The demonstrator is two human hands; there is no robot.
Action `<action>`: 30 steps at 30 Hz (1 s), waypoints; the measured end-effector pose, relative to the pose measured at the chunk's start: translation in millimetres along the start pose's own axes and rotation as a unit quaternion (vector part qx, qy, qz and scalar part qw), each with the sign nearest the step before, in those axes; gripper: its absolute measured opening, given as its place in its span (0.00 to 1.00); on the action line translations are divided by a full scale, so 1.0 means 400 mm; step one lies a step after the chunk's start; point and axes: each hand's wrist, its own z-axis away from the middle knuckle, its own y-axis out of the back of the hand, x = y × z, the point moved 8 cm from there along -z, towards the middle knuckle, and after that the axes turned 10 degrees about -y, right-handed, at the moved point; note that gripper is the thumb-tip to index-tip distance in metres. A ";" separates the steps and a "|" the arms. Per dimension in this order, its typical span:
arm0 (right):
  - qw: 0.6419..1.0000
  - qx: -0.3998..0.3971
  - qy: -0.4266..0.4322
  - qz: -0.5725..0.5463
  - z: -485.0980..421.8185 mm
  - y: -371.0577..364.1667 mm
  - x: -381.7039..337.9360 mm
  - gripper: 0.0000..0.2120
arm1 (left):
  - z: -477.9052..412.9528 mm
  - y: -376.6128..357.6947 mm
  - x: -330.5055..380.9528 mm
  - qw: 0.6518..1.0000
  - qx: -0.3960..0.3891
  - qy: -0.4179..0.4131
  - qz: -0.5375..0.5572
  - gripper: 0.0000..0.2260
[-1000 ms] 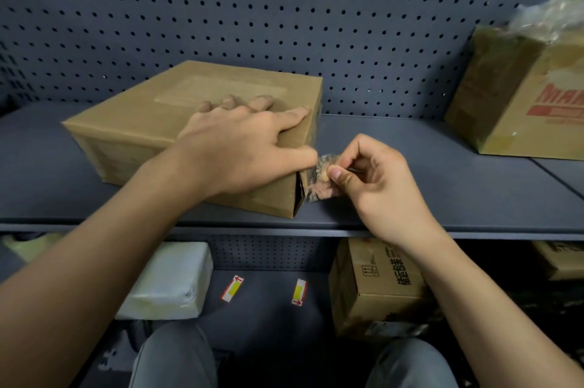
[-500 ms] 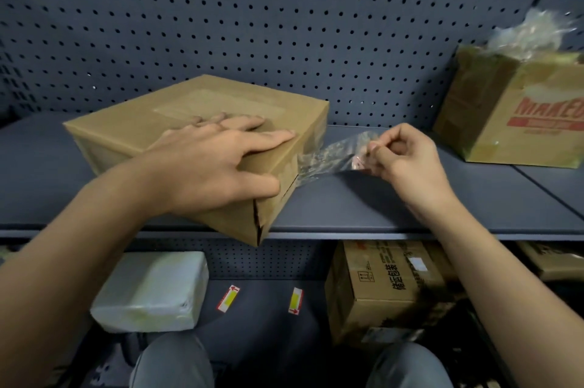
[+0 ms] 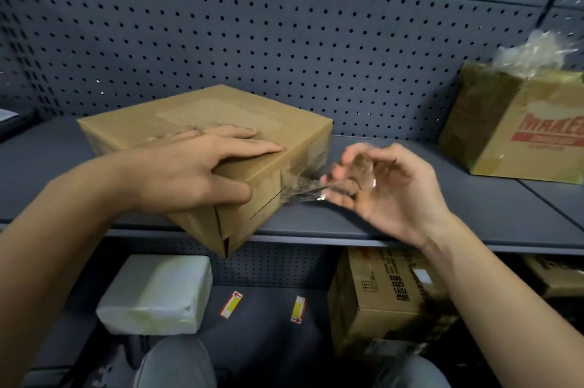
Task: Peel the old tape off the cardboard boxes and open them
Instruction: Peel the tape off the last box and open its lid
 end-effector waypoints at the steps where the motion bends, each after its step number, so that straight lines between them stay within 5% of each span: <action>1: 0.999 0.016 0.009 0.048 0.000 -0.006 -0.004 0.12 | 0.000 0.001 0.000 1.000 0.000 0.001 0.002 0.35; 10: 0.900 0.186 0.051 0.391 -0.013 -0.054 -0.020 0.23 | -0.007 0.004 0.004 1.000 -0.005 -0.003 0.014 0.36; 18: 0.840 0.268 0.084 0.465 -0.025 -0.043 -0.009 0.04 | -0.009 0.003 0.005 1.000 -0.004 -0.004 0.015 0.36; 30: 0.799 0.360 0.093 0.473 0.032 0.055 -0.048 0.06 | 0.002 0.002 0.004 0.997 0.000 -0.050 0.060 0.34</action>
